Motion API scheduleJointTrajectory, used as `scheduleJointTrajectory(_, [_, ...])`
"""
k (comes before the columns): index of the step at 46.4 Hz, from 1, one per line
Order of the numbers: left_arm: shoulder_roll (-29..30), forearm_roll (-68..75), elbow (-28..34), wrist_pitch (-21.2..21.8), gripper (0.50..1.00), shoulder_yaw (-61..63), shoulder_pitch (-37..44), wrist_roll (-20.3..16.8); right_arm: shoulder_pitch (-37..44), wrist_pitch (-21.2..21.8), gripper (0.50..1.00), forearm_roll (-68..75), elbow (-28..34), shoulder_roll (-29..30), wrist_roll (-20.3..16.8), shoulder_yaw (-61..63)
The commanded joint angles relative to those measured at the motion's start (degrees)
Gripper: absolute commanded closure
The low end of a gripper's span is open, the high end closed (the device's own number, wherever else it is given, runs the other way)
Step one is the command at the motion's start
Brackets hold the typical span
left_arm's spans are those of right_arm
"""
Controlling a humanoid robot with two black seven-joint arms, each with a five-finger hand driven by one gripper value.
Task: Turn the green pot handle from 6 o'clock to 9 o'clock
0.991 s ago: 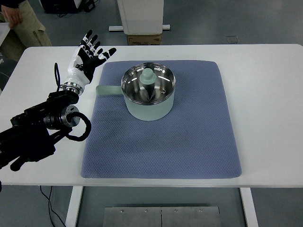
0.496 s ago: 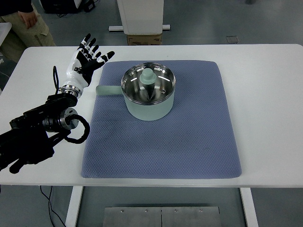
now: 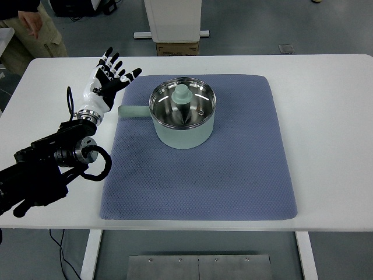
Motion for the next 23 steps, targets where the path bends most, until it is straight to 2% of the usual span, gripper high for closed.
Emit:
scheduleJointTrajectory(1, [0.0, 0.0, 0.0, 0.0, 0.5, 0.0, 0.0, 0.0, 0.1, -0.1, 0.5, 0.1, 0.0, 0.0, 0.0, -0.1])
scheduleJointTrajectory(23, [-0.9, 0.2, 0.0, 0.0, 0.5, 0.0, 0.3, 0.0, 0.0, -0.1, 0.5, -0.2, -0.1, 0.0, 0.0, -0.2])
